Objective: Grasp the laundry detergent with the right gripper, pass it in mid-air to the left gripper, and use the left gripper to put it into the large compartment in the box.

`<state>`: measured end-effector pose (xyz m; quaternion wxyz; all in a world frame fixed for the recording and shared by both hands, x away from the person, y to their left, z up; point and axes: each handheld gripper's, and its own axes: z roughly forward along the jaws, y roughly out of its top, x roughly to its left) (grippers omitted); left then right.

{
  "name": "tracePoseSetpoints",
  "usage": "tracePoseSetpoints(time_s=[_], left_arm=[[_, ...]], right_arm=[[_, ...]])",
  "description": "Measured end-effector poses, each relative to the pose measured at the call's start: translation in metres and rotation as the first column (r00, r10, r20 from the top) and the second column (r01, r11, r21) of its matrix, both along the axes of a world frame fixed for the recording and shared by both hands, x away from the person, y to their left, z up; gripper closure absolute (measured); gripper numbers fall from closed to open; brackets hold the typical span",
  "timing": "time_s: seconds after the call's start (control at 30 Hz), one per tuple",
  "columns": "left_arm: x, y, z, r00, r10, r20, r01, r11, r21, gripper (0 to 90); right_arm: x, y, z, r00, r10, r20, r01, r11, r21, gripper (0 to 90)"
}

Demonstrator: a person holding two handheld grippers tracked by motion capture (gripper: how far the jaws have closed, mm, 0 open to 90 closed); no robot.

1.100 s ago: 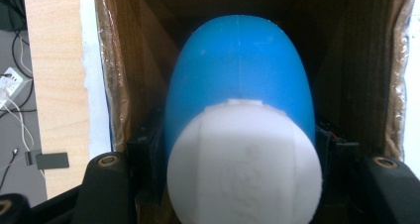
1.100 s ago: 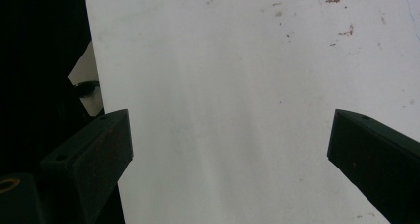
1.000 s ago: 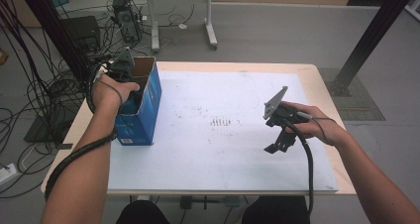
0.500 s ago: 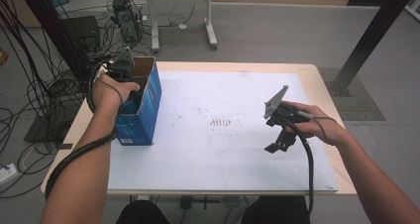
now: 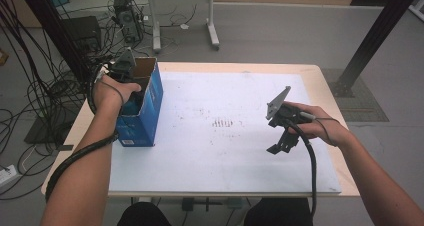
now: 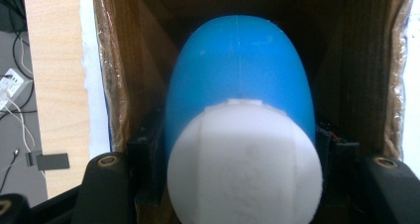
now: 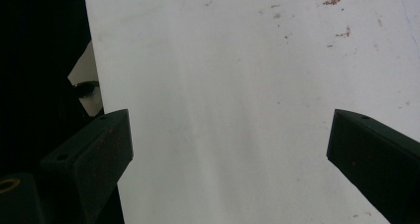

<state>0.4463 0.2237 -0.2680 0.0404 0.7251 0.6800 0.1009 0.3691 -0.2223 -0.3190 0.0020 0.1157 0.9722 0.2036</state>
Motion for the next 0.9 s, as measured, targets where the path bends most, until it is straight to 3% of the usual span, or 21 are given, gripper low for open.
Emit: tracePoseSetpoints(time_s=[0.27, 0.53, 0.9], left_arm=[[0.000, 0.002, 0.002, 1.0000, 0.005, 0.006, -0.005, 1.0000, -0.007, 36.2], [-0.001, -0.001, 0.007, 1.0000, -0.002, -0.003, 0.002, 0.9999, 0.011, 31.1], [-0.005, 0.000, 0.023, 0.9999, 0.001, 0.017, -0.001, 1.0000, 0.006, 27.7]], right_arm=[[0.000, -0.001, 0.000, 1.0000, -0.003, 0.002, 0.003, 1.000, 0.001, 3.4], [-0.001, 0.000, 0.000, 1.0000, 0.000, 0.003, 0.000, 1.000, 0.003, 3.4], [-0.002, -0.001, 0.001, 1.0000, 0.001, 0.008, -0.001, 1.000, 0.005, 3.4]])
